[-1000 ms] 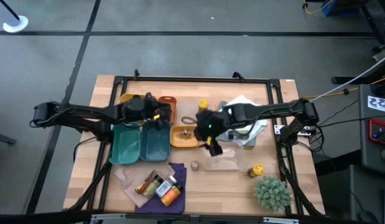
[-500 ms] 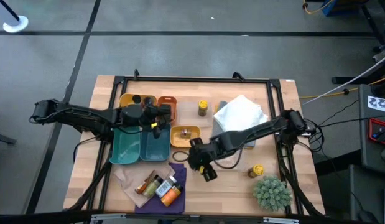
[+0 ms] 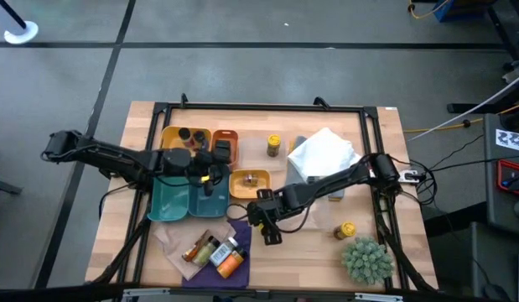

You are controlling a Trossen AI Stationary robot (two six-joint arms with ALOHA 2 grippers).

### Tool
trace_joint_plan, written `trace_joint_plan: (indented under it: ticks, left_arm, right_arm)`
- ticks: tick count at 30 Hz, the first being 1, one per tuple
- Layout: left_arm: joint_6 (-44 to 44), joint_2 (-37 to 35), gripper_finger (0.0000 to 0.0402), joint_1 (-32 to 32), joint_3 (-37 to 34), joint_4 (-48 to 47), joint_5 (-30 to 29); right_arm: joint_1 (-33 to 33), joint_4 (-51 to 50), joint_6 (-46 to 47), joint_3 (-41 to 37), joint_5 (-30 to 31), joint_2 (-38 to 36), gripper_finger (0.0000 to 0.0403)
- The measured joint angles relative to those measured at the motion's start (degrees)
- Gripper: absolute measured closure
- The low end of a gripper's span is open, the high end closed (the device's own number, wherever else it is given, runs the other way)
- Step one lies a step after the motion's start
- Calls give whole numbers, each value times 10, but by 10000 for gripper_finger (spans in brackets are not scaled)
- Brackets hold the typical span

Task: Sort spices by type
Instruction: Put the brown spice bottle into the bottom yellow bin

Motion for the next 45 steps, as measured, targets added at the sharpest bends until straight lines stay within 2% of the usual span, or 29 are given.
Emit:
trace_joint_plan:
  ticks: [9, 14, 40, 45]
  left_arm:
    - [0, 0, 233, -13, 0, 0, 0]
    - [0, 0, 233, -13, 0, -1, 0]
    - [0, 7, 233, -13, 0, -29, 0]
    - [2, 7, 233, -13, 0, -29, 0]
  right_arm:
    - [0, 0, 28, 0, 2, 0, 162]
    - [0, 0, 28, 0, 31, 0, 162]
    - [0, -22, 27, 0, 20, 38, 162]
    - [0, -19, 27, 5, 20, 38, 191]
